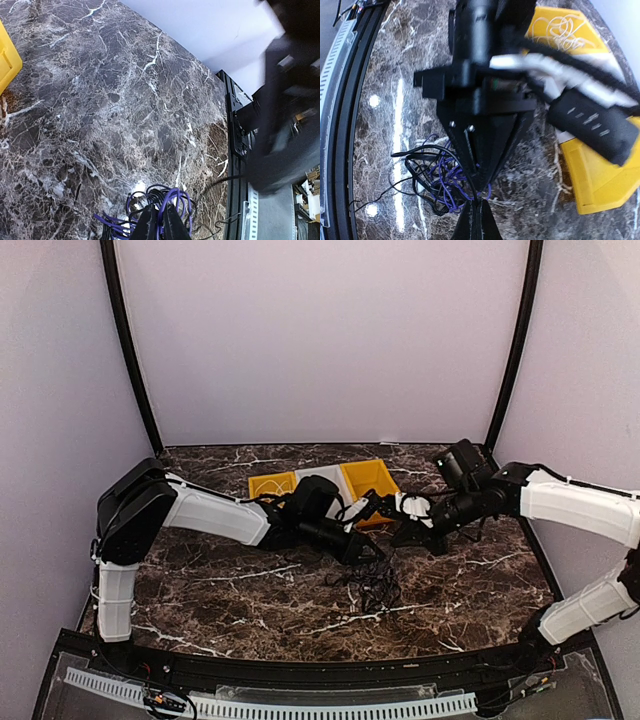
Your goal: Untangle the cables
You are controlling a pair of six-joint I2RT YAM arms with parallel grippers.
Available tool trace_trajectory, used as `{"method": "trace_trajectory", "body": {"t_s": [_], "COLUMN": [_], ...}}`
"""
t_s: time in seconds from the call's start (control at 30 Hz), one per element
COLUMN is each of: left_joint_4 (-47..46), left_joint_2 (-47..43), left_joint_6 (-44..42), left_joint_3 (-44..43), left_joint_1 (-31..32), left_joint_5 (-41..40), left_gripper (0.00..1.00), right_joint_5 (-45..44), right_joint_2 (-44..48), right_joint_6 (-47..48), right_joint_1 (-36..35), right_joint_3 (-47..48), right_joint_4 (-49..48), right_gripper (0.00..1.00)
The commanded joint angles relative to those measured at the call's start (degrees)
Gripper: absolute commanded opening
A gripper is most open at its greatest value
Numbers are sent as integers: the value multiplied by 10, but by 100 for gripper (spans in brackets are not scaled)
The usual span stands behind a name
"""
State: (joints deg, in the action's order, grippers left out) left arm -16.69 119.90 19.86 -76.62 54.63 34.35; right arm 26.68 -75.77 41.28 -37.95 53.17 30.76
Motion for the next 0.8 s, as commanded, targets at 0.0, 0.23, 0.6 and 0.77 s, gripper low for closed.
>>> {"method": "trace_trajectory", "body": {"t_s": [0.0,0.23,0.6,0.77], "left_joint_4": [-29,-67,-86,-100], "left_joint_2": [-11,-7,-20,-20], "left_joint_6": [1,17,26,30], "left_joint_3": [22,59,103,120], "left_joint_1": [-4,-4,-3,-4], "left_joint_5": [-7,-12,-16,-18], "left_gripper": [6,3,1,0], "right_joint_5": [44,109,130,150], "right_joint_2": [28,8,-19,-44], "right_joint_6": [-1,-9,-35,-45], "right_joint_1": [13,14,19,63], "right_joint_3": [138,353,537,663], "right_joint_4": [49,131,162,166], "right_gripper": [0,0,0,0]}}
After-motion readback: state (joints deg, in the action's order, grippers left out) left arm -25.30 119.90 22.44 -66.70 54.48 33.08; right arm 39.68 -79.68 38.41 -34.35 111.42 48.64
